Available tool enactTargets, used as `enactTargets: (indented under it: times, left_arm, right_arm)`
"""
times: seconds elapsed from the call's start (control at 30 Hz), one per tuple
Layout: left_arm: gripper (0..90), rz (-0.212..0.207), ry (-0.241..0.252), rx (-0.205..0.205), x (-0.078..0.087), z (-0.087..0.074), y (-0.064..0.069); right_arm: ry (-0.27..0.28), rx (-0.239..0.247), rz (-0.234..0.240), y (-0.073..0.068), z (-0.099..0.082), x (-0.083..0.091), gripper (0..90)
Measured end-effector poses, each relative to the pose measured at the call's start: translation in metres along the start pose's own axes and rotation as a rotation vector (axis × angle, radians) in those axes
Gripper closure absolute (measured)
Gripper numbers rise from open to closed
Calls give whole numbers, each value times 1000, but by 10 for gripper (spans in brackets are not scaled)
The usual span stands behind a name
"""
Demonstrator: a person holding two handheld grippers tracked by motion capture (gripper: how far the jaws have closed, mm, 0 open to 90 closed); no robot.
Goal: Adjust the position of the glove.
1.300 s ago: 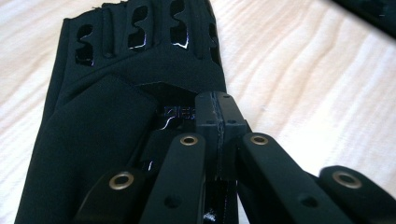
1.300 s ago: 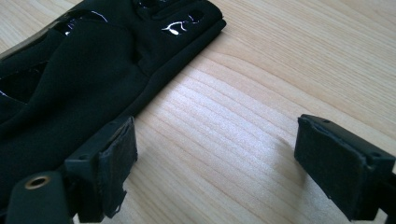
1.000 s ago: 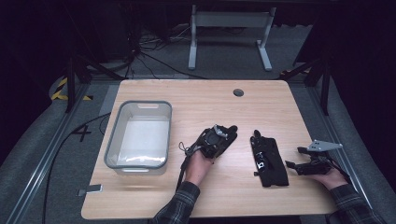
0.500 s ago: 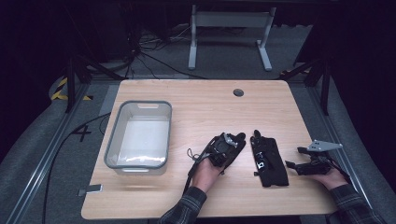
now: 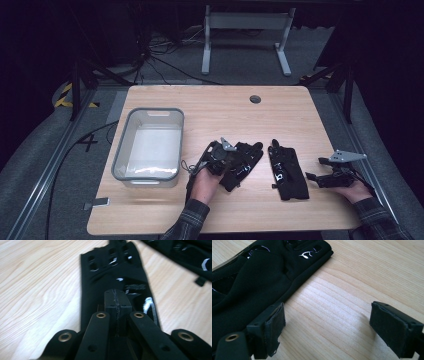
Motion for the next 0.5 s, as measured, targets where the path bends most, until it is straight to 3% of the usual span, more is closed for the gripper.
enactTargets:
  times: [0.13, 0.3, 0.5]
  left_arm:
    - [898, 28, -28, 19, -6, -4, -10]
    - [898, 24, -82, 35, -17, -11, -16]
    - [898, -7, -100, 13, -19, -14, -2]
  right_arm:
    - [0, 0, 0, 0, 0, 0, 135]
    - [0, 0, 0, 0, 0, 0, 135]
    - [0, 0, 0, 0, 0, 0, 135]
Point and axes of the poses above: each handheld gripper's, and its own axes: x roughly backward along the jaws, z roughly out of its top, y roughly to its right, the point moved 4 cm from there along -x, roughly forward along the jaws, and after that the axes turned 4 degrees about -y, right-handed, at the moved point
